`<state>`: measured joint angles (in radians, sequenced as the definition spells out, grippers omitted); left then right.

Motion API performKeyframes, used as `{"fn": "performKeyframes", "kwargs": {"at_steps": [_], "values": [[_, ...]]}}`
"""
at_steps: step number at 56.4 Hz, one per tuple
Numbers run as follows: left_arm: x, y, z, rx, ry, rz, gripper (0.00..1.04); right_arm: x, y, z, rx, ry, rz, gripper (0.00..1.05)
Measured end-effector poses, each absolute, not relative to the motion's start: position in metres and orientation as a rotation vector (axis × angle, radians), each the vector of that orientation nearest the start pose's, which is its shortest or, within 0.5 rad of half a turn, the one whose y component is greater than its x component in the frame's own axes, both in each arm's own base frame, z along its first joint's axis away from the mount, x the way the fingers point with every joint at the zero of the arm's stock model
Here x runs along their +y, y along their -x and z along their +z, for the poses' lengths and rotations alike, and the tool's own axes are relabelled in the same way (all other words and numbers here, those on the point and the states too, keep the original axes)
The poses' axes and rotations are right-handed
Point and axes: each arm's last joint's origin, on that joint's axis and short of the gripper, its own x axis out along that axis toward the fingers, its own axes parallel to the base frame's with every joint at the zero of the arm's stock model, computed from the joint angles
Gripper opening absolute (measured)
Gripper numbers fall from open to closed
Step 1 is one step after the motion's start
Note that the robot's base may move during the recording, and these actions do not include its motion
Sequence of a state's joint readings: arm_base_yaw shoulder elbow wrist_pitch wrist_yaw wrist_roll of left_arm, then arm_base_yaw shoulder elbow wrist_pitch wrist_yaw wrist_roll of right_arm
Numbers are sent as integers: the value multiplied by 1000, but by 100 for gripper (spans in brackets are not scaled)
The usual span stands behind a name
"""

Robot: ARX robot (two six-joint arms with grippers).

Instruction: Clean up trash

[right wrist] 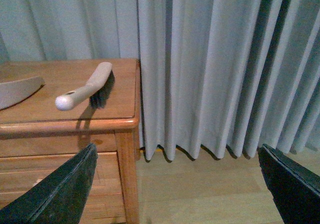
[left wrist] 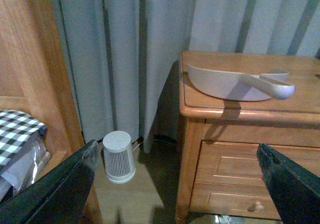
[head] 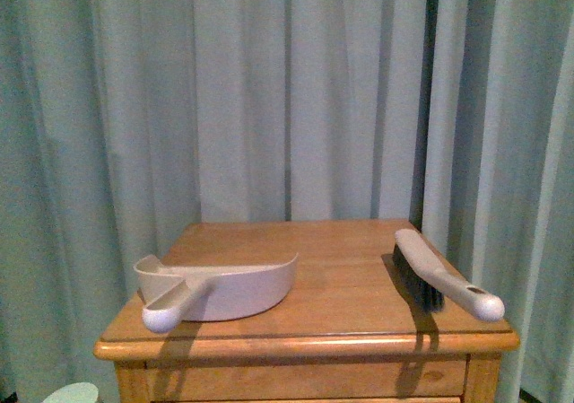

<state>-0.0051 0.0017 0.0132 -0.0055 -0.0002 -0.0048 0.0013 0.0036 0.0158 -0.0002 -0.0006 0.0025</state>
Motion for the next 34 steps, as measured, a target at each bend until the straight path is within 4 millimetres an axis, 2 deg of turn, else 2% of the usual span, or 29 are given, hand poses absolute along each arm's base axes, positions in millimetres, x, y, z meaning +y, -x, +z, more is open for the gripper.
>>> {"fn": "performKeyframes", "kwargs": {"at_steps": [7, 11, 15, 20, 26, 34], "values": [[0, -97, 167, -6, 4, -5, 97, 0, -97, 169, -12, -2, 3, 97], [-2, -99, 167, 112, 72, -64, 97, 0, -97, 169, -12, -2, 2, 97], [-6, -108, 176, 234, 88, -85, 97, 0, -97, 169, -12, -3, 2, 97], [-14, -126, 207, 256, 36, -137, 97, 0, -97, 169, -12, -2, 3, 97], [-26, -161, 254, 274, -51, -152, 97, 0, -97, 169, -12, -2, 2, 97], [-49, -210, 292, 376, -158, -189, 97, 0, -97, 169, -12, -2, 2, 97]]}}
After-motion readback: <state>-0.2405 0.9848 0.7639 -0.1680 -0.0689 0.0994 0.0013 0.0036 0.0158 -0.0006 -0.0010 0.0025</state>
